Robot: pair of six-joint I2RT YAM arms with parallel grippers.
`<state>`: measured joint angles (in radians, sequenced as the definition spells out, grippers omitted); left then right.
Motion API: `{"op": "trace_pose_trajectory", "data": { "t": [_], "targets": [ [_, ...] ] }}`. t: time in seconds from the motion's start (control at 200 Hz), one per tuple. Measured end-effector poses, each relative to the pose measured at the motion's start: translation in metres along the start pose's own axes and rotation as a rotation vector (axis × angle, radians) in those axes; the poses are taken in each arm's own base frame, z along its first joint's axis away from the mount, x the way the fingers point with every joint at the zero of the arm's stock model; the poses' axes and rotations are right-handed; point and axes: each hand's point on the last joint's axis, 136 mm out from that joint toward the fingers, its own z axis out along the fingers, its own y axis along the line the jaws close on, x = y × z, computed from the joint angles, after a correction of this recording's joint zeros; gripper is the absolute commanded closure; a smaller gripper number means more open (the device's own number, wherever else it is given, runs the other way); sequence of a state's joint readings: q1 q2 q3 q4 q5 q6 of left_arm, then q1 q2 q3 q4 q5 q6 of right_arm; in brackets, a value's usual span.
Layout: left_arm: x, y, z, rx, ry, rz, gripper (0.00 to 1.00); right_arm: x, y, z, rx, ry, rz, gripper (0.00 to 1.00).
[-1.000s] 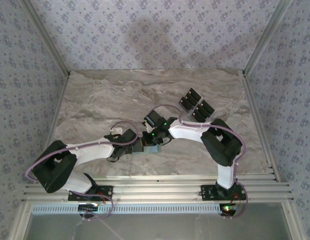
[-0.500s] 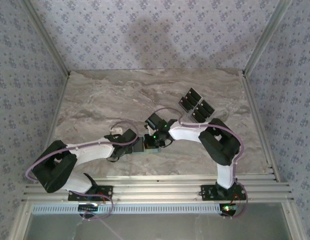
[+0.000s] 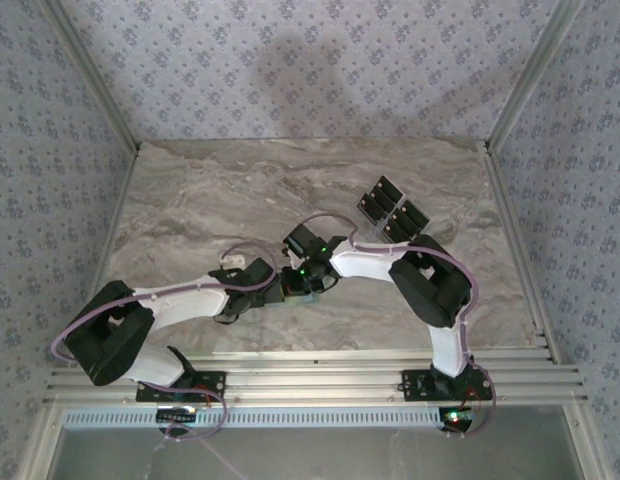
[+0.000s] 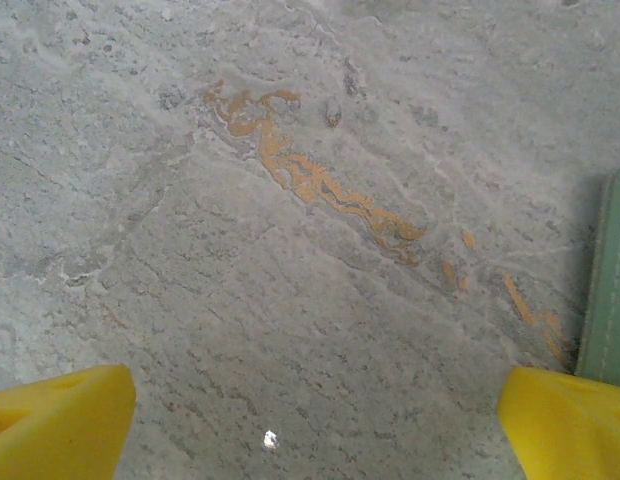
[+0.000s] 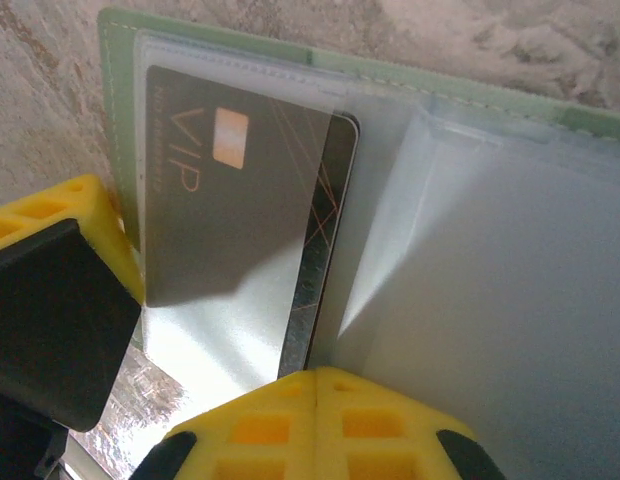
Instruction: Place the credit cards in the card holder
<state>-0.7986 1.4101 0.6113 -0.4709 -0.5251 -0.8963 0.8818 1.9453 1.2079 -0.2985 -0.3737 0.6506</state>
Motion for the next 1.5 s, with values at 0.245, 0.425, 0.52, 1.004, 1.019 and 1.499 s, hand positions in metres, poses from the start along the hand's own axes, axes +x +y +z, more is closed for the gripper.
{"op": "trace_pose_trajectory", "data": {
  "t": [0.245,0.425,0.52,1.004,1.019,1.499],
  "targets": [
    [0.0,0.001,-0.001,0.0,0.0,0.0,0.04,-0.003,0.001,-0.01,0.002,-0.01,0.003,0.88],
    [0.0,0.003,-0.003,-0.002,0.002,0.003,0.03,-0.025,-0.002,-0.052,0.007,-0.106,-0.032,0.58],
    [-0.001,0.004,-0.005,-0.001,0.001,0.008,0.02,-0.035,-0.01,-0.066,0.031,-0.14,-0.044,0.57],
    [-0.022,-0.003,-0.016,0.022,-0.024,-0.001,0.01,-0.034,-0.029,-0.048,0.146,-0.086,-0.125,0.56],
    [-0.022,-0.003,-0.016,0.022,-0.024,-0.001,0.01,-0.034,-0.03,-0.048,0.148,-0.085,-0.126,0.56],
    [-0.024,-0.005,-0.016,0.026,-0.028,0.019,0.01,-0.029,-0.044,-0.028,0.174,-0.038,-0.119,0.55]
  ]
}}
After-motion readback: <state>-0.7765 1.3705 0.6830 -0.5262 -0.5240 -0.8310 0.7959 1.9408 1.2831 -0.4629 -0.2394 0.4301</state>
